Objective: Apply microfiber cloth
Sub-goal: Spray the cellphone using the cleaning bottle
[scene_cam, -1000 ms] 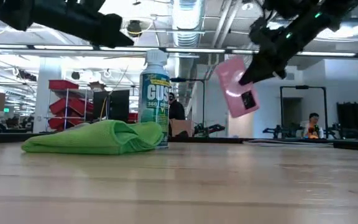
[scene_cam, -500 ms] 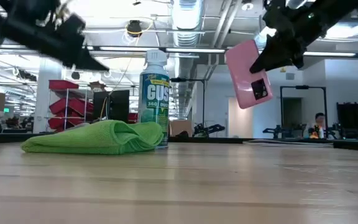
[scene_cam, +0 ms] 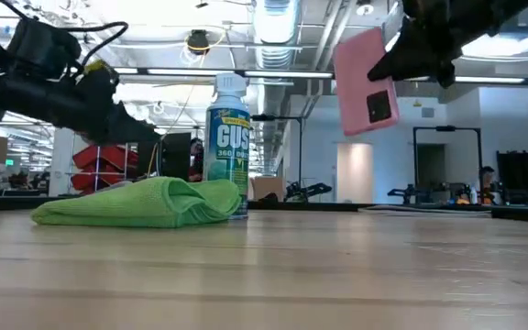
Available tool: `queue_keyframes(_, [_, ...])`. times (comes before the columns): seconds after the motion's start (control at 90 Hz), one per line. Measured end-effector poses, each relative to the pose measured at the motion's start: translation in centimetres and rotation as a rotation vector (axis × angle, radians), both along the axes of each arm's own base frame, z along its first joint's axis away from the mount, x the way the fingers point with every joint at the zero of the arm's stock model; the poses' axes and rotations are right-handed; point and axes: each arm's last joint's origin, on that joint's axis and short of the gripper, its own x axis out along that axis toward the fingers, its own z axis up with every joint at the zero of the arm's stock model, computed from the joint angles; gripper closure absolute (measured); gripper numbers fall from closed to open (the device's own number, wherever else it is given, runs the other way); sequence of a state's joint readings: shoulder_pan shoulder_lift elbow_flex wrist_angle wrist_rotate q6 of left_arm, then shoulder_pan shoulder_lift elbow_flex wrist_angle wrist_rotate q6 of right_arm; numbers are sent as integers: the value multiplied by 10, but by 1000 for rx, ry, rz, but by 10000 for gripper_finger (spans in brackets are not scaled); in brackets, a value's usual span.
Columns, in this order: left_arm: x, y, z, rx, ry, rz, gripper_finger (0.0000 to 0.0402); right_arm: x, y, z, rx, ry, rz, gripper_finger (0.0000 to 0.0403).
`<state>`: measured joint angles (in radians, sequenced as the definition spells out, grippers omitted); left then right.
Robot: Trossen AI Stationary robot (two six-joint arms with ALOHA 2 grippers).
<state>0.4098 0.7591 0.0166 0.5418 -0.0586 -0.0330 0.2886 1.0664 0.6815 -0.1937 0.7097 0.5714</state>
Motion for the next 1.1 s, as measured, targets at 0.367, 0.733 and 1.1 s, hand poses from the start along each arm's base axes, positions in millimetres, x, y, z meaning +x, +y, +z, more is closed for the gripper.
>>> queue_keyframes(0.367, [26, 19, -7, -5, 87, -109, 402, 0, 3, 0, 0, -7, 3, 389])
queue_keyframes(0.733, [69, 61, -16, -56, 80, -231, 402, 0, 3, 1, 2, -10, 4, 389])
queue_keyframes(1.1, [96, 55, -30, -204, 35, -494, 402, -1, 5, 0, 0, 1, 15, 389])
